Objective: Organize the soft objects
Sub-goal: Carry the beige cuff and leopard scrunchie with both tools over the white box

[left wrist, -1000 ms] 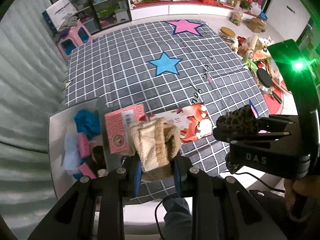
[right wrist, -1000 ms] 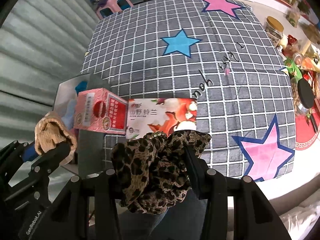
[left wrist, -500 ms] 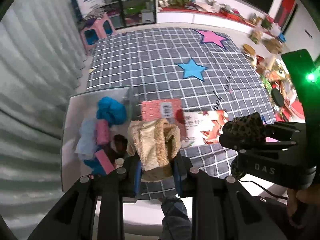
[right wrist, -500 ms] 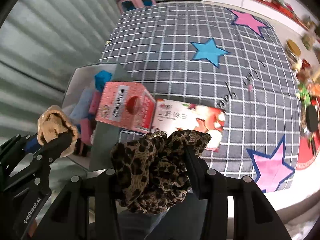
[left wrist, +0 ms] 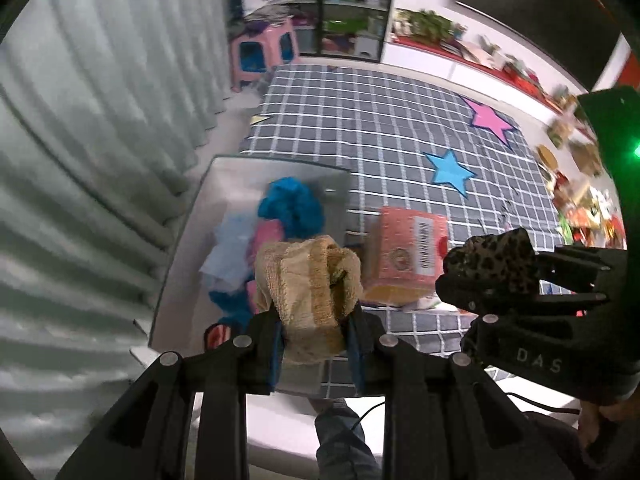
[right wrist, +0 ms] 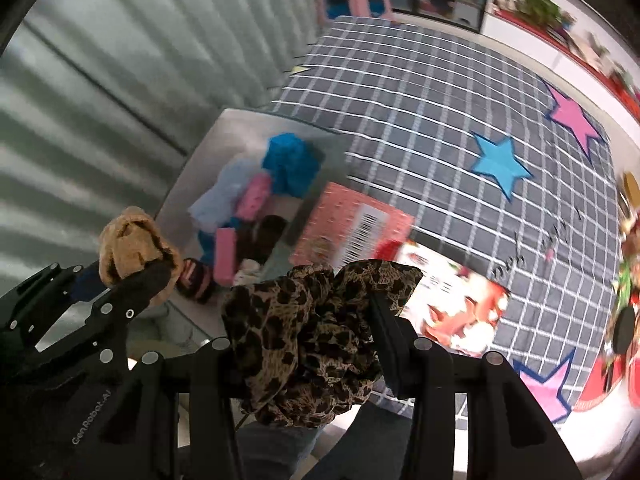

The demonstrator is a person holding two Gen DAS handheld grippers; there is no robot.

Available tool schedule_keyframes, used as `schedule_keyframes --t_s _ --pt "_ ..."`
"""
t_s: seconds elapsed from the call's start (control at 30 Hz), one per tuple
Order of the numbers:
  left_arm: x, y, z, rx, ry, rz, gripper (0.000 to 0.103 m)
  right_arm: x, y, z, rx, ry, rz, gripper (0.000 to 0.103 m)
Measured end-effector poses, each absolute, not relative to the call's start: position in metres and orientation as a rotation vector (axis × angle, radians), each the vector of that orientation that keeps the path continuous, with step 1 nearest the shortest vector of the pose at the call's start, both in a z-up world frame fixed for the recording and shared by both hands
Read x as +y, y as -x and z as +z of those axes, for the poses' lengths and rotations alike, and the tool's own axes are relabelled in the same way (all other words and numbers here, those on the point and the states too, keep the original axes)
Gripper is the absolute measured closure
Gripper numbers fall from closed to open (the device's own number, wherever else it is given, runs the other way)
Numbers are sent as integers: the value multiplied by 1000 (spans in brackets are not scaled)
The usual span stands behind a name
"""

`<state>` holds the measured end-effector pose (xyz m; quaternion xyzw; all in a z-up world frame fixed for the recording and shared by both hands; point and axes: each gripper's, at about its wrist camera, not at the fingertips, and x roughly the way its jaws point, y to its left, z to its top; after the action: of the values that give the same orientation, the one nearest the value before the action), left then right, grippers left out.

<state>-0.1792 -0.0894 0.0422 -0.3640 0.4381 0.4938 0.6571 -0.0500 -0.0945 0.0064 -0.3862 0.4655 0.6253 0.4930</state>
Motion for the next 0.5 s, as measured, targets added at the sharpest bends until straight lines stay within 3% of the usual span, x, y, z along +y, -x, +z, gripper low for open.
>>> schedule_keyframes --t_s 0.5 --pt "-92 263 23 942 1018 1298 75 -74 151 13 1008 1116 1709 55"
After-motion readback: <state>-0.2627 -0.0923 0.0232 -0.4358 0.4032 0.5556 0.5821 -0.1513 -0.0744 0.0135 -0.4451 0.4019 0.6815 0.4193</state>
